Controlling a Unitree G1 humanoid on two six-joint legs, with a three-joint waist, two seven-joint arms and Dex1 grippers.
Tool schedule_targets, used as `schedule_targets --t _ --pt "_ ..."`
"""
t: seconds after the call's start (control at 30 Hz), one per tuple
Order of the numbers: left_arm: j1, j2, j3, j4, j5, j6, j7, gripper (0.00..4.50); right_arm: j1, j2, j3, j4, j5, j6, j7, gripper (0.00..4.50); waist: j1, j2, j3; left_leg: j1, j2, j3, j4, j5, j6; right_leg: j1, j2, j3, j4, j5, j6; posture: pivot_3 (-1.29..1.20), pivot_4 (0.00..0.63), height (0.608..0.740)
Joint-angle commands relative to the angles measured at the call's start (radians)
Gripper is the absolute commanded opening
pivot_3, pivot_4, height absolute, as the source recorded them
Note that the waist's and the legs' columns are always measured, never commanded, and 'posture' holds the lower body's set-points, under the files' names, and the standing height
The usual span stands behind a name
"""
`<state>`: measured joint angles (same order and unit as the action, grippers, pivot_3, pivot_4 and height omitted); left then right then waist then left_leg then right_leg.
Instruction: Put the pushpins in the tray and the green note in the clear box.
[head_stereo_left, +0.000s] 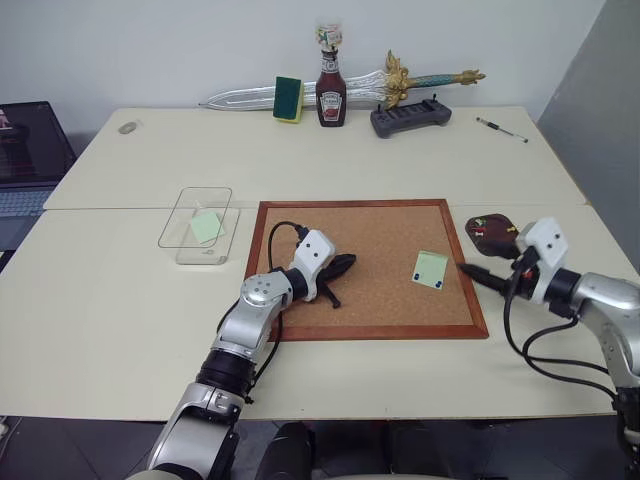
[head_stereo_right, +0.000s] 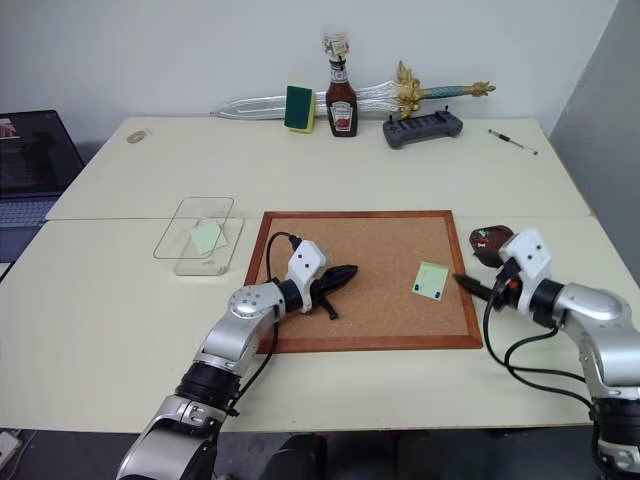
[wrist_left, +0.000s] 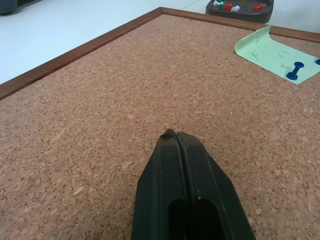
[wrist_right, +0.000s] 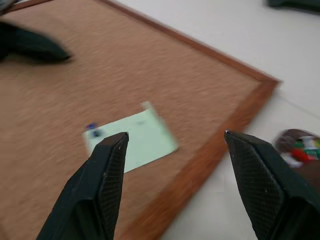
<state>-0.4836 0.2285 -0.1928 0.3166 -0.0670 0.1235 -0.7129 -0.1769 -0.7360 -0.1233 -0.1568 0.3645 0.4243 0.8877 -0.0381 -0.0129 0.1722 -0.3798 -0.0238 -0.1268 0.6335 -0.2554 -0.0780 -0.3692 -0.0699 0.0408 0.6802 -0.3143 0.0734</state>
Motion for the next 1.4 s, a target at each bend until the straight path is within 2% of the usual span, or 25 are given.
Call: schedule_targets --t 0.03,0.23,0.47,1.03,1.4 --pt "0.012 -0.005 -0.034 0.032 0.018 0.008 -0.017 0.0 -0.01 0.001 0.035 -0.043 -0.015 -0.033 0.014 3.25 0.001 0.0 0.0 0.0 0.0 0.0 0.0 0.0 0.0 0.0 0.0 0.0 0.0 0.0 0.0 0.0 0.15 0.74" --pt "0.011 -0.004 -0.037 0.036 0.018 0.004 -0.017 0.0 -0.021 0.008 0.111 0.005 -0.072 -0.089 0.027 3.25 0.005 0.0 0.0 0.0 0.0 -0.001 0.001 0.0 0.0 0.0 0.0 -0.001 0.0 0.0 0.0 0.0 0.15 0.74" --pt "0.014 -0.003 -0.038 0.033 0.018 0.005 -0.012 0.0 -0.048 0.013 0.135 0.08 -0.103 -0.136 0.031 3.25 0.005 0.0 0.0 0.0 0.0 -0.001 0.001 0.0 0.0 0.0 0.0 0.0 0.0 0.0 0.0 0.0 0.15 0.74" --pt "0.014 -0.001 -0.038 0.035 0.017 0.004 -0.011 0.0 -0.07 0.003 0.149 0.155 -0.16 -0.21 0.049 0.07 0.006 0.0 0.0 0.0 0.0 -0.001 0.001 0.0 0.0 0.0 0.0 0.0 0.0 0.0 0.0 0.0 0.15 0.74" --pt "0.018 0.0 -0.043 0.041 0.021 0.001 -0.012 0.0 -0.076 0.016 0.095 0.09 -0.079 -0.193 0.061 0.07 0.006 0.0 0.0 0.0 0.0 -0.001 0.001 0.0 0.0 0.0 0.0 0.0 0.0 0.0 0.0 0.0 0.15 0.74"
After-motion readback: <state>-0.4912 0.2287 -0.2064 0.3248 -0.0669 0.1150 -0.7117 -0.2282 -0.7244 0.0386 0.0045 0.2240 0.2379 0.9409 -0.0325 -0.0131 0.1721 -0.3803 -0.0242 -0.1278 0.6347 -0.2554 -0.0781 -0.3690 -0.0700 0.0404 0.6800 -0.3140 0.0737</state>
